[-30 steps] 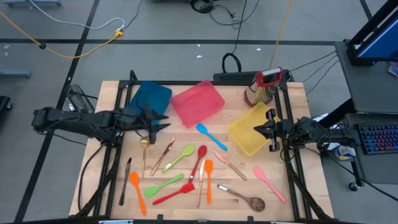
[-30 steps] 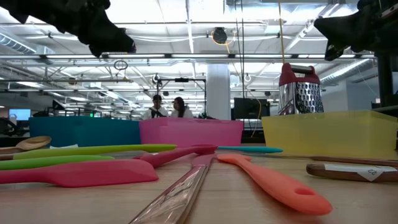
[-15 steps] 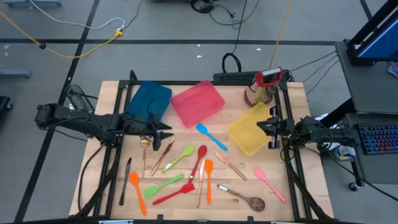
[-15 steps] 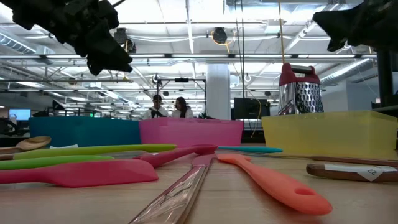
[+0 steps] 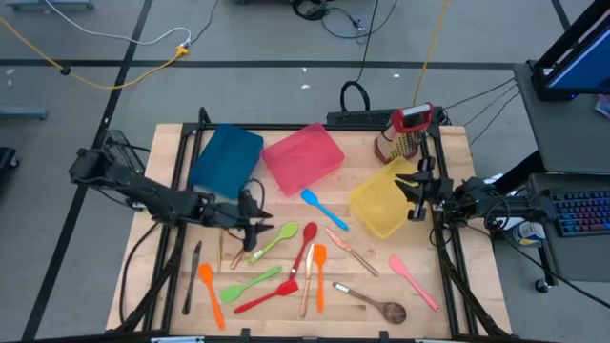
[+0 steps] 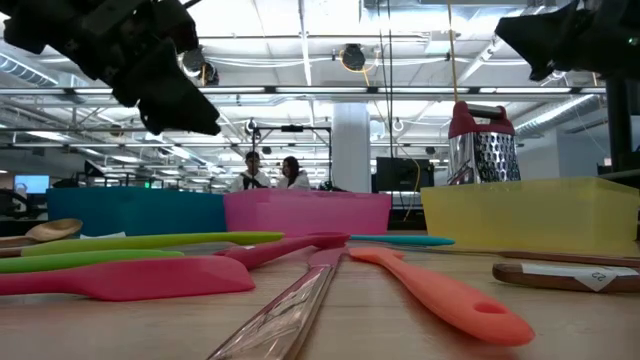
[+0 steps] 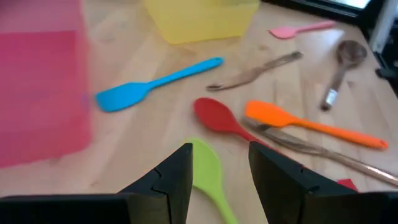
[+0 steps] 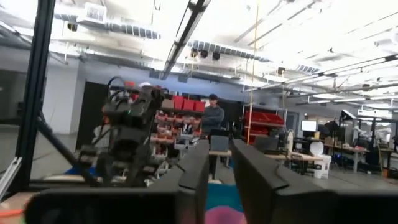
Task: Pick & Place Kitchen Items
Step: Put the green spoon into the blue bin
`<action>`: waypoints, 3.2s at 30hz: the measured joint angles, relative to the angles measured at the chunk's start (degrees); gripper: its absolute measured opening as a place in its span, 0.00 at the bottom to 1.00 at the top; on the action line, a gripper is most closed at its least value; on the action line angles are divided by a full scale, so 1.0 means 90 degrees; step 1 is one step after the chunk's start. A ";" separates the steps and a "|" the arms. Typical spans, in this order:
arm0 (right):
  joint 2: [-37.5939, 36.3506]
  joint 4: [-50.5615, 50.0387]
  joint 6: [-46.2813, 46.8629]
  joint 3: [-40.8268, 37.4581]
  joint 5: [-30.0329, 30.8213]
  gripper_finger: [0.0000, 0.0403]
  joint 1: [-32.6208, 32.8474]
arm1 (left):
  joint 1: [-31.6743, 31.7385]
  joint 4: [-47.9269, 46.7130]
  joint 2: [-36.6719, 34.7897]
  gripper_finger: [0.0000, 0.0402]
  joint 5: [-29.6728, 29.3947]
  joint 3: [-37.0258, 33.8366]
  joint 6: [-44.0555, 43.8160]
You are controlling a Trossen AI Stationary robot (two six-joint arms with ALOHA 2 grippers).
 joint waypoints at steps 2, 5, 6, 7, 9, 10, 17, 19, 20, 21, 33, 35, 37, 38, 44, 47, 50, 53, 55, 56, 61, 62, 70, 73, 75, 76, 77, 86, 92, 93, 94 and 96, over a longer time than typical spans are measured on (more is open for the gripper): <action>0.0147 0.0266 -0.0005 0.0000 0.0000 0.25 0.0000 | -0.0144 0.0272 0.0333 0.41 -0.0002 0.0000 0.0039; 0.0368 0.0542 0.0002 0.0000 0.0000 0.32 0.0000 | -0.0318 0.0533 0.0767 0.41 -0.0006 0.0000 -0.0041; 0.0430 0.0584 0.0003 0.0000 0.0000 0.34 0.0000 | -0.0373 0.0609 0.0892 0.41 -0.0018 0.0000 -0.0105; 0.0493 0.0607 0.0005 0.0000 0.0000 0.35 0.0000 | -0.0433 0.0698 0.1004 0.41 -0.0086 0.0000 -0.0198; 0.0608 0.0619 0.0005 0.0000 -0.0002 0.37 0.0000 | -0.0554 0.0757 0.1207 0.41 -0.0323 0.0000 -0.0355; 0.0659 0.0618 0.0005 0.0000 -0.0002 0.37 0.0000 | -0.0616 0.0727 0.1296 0.41 -0.0477 0.0000 -0.0431; 0.0887 0.0622 0.0169 0.0000 -0.0003 0.36 0.0000 | -0.0887 0.0797 0.1961 0.41 -0.0947 0.0000 -0.0986; 0.0913 0.0622 0.0272 0.0000 -0.0003 0.35 0.0000 | -0.0931 0.0932 0.2162 0.41 -0.0946 -0.0001 -0.1076; 0.0924 0.0624 0.0321 0.0000 -0.0002 0.35 0.0000 | -0.0945 0.1032 0.2249 0.41 -0.0946 -0.0002 -0.1083; 0.0930 0.0623 0.0340 0.0000 -0.0002 0.36 0.0000 | -0.0954 0.1155 0.2330 0.41 -0.0947 -0.0002 -0.1082; 0.0936 0.0622 0.0340 0.0000 -0.0002 0.36 0.0000 | -0.0965 0.1580 0.3153 0.41 -0.1033 -0.0002 -0.1344; 0.0936 0.0622 0.0338 0.0000 -0.0002 0.36 0.0000 | -0.0972 0.1603 0.3220 0.41 -0.1102 0.0001 -0.1372; 0.0936 0.0622 0.0340 0.0000 -0.0002 0.36 0.0000 | -0.0972 0.1628 0.3273 0.41 -0.1157 0.0007 -0.1416; 0.0936 0.0622 0.0340 0.0000 0.0000 0.36 0.0000 | -0.0972 0.1647 0.3292 0.41 -0.1186 0.0010 -0.1414; 0.0936 0.0622 0.0333 0.0000 0.0000 0.35 0.0000 | -0.0970 0.1734 0.3307 0.38 -0.1227 0.0007 -0.1343; 0.0936 0.0620 0.0330 0.0000 -0.0001 0.35 0.0000 | -0.0962 0.1741 0.3309 0.32 -0.1249 0.0002 -0.1345; 0.0936 0.0620 0.0333 0.0000 -0.0001 0.36 0.0000 | -0.0960 0.1754 0.3312 0.23 -0.1277 0.0000 -0.1358; 0.0936 0.0622 0.0328 0.0000 -0.0001 0.36 0.0000 | -0.0956 0.1860 0.3325 0.14 -0.1277 -0.0005 -0.1365; 0.0936 0.0619 0.0325 0.0000 0.0000 0.36 0.0000 | -0.0960 0.1881 0.3326 0.09 -0.1263 -0.0005 -0.1363; 0.0936 0.0620 0.0323 0.0000 -0.0001 0.35 0.0000 | -0.0960 0.1894 0.3326 0.08 -0.1261 -0.0005 -0.1363; 0.0936 0.0622 0.0318 0.0000 0.0000 0.36 0.0000 | -0.0962 0.2171 0.3324 0.08 -0.1355 -0.0005 -0.1359; 0.0936 0.0619 0.0318 0.0000 0.0000 0.36 0.0000 | -0.0962 0.2278 0.3318 0.08 -0.1396 -0.0005 -0.1334; 0.0934 0.0619 0.0318 0.0000 0.0000 0.35 0.0000 | -0.0761 0.2649 0.2935 0.09 -0.1468 -0.0003 -0.1297; 0.0934 0.0619 0.0316 0.0000 0.0000 0.35 0.0000 | -0.0630 0.2620 0.2635 0.09 -0.1476 -0.0004 -0.1186; 0.0934 0.0619 0.0316 0.0000 0.0000 0.35 0.0000 | -0.0551 0.2642 0.2379 0.09 -0.1494 -0.0002 -0.0998; 0.0934 0.0621 0.0316 0.0000 0.0000 0.35 0.0000 | -0.0514 0.2638 0.2261 0.09 -0.1494 -0.0002 -0.0902; 0.0934 0.0619 0.0316 0.0000 0.0000 0.35 0.0000 | -0.0481 0.2609 0.2139 0.09 -0.1494 -0.0002 -0.0812; 0.0934 0.0619 0.0316 0.0000 0.0000 0.35 0.0000 | -0.0182 0.1786 0.0922 0.09 -0.1994 -0.0002 -0.0474; 0.0934 0.0619 0.0316 0.0000 0.0000 0.35 0.0000 | 0.0104 0.1088 0.0255 0.10 -0.2361 -0.0002 -0.0460; 0.0936 0.0619 0.0318 0.0000 0.0000 0.35 0.0000 | 0.0155 0.0970 0.0177 0.10 -0.2423 -0.0002 -0.0459; 0.0934 0.0619 0.0318 0.0000 0.0000 0.35 0.0000 | 0.0218 0.0841 0.0103 0.09 -0.2463 -0.0002 -0.0460; 0.0934 0.0619 0.0317 0.0000 0.0000 0.35 0.0000 | 0.0358 0.0678 -0.0025 0.09 -0.2497 -0.0002 -0.0461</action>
